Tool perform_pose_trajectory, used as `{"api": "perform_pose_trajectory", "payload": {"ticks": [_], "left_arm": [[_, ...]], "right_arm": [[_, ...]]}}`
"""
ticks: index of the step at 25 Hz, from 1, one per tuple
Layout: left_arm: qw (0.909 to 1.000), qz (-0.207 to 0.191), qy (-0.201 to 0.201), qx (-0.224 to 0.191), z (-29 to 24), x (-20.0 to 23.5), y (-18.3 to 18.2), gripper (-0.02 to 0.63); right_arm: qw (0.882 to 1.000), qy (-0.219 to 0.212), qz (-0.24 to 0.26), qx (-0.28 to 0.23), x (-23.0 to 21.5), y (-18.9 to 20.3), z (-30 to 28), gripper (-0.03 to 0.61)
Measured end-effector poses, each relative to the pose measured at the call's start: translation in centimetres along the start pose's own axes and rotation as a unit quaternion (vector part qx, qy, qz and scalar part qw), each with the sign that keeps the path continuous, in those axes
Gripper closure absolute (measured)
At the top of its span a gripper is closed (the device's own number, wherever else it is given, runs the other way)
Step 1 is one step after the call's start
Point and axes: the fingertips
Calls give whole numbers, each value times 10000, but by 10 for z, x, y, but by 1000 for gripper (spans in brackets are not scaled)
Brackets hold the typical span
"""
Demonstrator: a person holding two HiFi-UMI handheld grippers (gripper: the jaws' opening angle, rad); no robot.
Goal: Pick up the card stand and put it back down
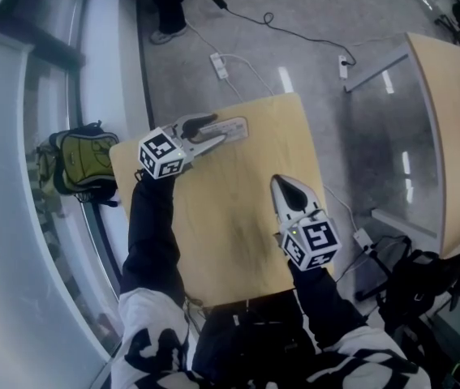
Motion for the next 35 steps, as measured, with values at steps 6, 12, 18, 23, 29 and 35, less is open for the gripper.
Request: {"api": "perform_pose_trajectory", "payload": {"ticks": [6,12,18,23,29,35], "left_arm": [[9989,-40,-462,-113,39,-2,-12,397],[9903,207,-1279,-496,88,-8,-27,399],[9756,270,-2018,-822,128,-46,-50,399],[9606,171,-2640,-848,163,-88,-65,407],[9510,128,-2955,-905,193,-158,-74,430],[9239,96,-3637,-1187,222,-208,-90,531]], "right_arm": [[9999,30,81,-83,15,-6,15,557],[9997,76,197,-91,33,-7,32,557],[9995,16,286,-115,59,-10,51,557],[9978,-27,607,-268,93,-24,68,557],[9941,-130,927,-546,131,-43,85,557],[9879,-245,1208,-940,172,-62,107,557]]}}
Point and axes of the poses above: the fingertips, and each gripper's own axes: z backward along the fingers, x to its left, y out of its underside, and after that the axes turned 1 degree about z, right-handed
